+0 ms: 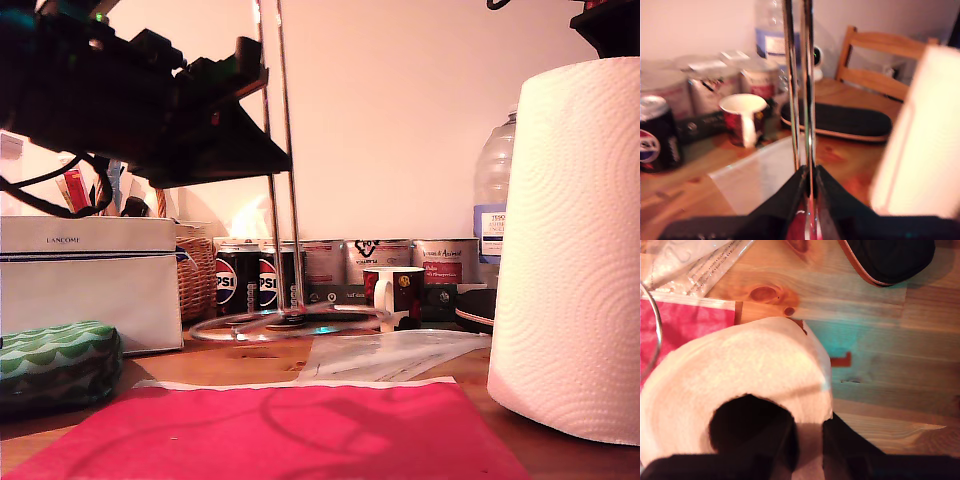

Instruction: Insert the paper towel roll into the metallic stand.

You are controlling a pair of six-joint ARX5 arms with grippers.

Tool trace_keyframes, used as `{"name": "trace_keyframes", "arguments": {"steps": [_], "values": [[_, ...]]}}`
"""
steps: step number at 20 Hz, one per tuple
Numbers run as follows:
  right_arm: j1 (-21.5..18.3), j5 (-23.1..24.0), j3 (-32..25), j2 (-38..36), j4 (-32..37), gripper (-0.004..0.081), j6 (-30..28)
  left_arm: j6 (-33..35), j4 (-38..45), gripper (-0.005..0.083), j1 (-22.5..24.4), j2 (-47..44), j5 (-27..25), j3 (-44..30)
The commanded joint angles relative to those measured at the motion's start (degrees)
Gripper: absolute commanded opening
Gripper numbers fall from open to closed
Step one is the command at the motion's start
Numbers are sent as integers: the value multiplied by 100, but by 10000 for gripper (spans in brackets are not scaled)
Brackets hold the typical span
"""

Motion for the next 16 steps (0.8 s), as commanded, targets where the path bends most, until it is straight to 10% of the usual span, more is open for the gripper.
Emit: {"name": "trace_keyframes", "arguments": {"steps": [1,16], "values": [[4,0,-7,7,13,-12,-28,11,160,-24,-243,-168,-160,-39],[4,7,243,7,-138,-12,-302,280,376,-24,-396,4,-442,-686]]}}
